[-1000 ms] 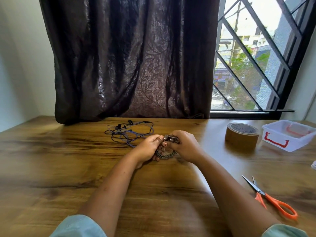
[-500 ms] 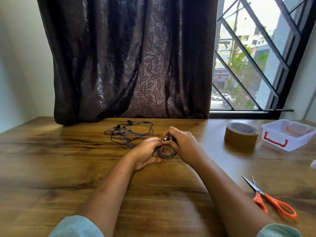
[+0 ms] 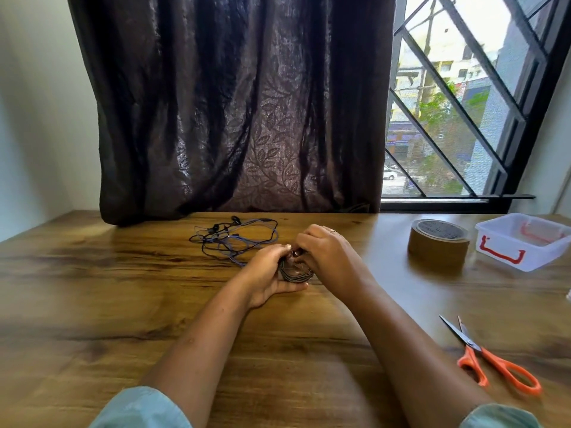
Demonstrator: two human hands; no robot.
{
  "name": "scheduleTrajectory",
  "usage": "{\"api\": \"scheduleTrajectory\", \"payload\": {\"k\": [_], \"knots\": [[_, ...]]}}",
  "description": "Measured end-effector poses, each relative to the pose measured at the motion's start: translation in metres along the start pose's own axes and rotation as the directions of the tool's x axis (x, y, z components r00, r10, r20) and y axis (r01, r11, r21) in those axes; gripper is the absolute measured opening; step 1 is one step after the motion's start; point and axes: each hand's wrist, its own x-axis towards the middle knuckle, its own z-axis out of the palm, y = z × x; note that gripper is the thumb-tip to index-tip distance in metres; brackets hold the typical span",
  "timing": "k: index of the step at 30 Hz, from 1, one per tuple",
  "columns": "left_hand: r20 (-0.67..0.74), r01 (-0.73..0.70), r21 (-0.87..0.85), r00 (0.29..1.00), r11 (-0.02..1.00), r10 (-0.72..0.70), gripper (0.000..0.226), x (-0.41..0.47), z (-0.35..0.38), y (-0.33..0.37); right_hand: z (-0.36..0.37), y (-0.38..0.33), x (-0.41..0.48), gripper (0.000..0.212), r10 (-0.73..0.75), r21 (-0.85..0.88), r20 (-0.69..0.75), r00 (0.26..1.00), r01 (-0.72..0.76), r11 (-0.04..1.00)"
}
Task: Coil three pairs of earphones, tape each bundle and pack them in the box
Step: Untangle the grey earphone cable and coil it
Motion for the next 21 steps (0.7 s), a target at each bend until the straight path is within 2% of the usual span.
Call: {"api": "scheduleTrajectory", "payload": {"k": [4, 9, 16, 21], "knots": [[0.005, -0.038, 0.022, 0.999, 0.999, 0.038, 0.022, 0.0018, -0.0003, -0.0003, -0.0019, -0.0001, -0.0018, 0.013, 0.101, 0.028, 0.021, 0.995, -0.102, 0.994], [-0.013, -0.062, 0.082, 0.998, 0.995, 0.064, 0.022, 0.0015, -0.0017, 0.0007, 0.0015, 0.0023, -0.0004, 0.012, 0.175, 0.155, 0.035, 0.984, -0.179, 0.972], [0.038, -0.035, 0.142, 0.999, 0.989, 0.03, 0.015, 0.0037, -0.0038, 0.0026, 0.0027, 0.0035, -0.0021, 0.017, 0.336, 0.414, 0.022, 0.942, -0.315, 0.854], [0.019, -0.033, 0.282, 0.999, 0.959, 0.029, 0.013, 0.0051, -0.0038, 0.0017, -0.0018, 0.0039, -0.0032, 0.015, 0.381, 0.42, 0.077, 0.921, -0.376, 0.826]]}}
